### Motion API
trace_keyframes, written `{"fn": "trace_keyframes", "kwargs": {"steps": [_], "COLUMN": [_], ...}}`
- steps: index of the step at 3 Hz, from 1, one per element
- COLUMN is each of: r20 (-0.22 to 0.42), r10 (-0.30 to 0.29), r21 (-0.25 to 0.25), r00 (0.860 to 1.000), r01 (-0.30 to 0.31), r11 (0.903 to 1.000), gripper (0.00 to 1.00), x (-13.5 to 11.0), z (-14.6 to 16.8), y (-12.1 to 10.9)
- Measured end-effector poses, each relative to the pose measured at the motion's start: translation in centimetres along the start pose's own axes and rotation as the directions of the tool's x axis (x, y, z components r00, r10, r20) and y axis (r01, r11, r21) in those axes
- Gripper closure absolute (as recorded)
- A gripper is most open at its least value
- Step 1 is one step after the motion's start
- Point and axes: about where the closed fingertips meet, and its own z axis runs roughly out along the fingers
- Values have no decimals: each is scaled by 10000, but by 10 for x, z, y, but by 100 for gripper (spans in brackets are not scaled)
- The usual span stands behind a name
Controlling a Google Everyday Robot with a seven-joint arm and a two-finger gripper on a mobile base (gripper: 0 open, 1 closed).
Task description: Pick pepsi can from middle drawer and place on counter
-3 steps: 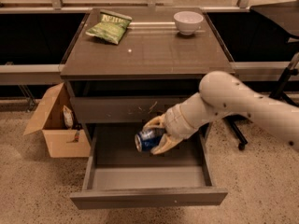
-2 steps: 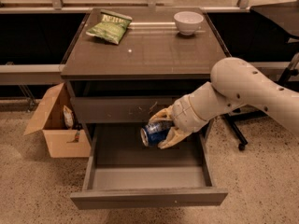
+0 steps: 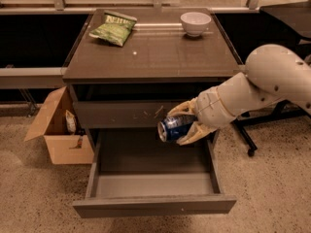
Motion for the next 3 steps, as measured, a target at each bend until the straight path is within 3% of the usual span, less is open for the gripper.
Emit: {"fn": "trace_keyframes", "kwargs": {"steps": [1,2,3], "r20": [-109,-133,-133], "r10": [-225,-574,-574], "r21": [901,1790,1790], "r00": [9997,9983,9983], "r01": [234,589,589], "r11": [9957,9821,9821], "gripper": [100,100,100], "x": [-6,-7,-7], "z": [-83,-132,-132], "y": [-25,-49,-49]}}
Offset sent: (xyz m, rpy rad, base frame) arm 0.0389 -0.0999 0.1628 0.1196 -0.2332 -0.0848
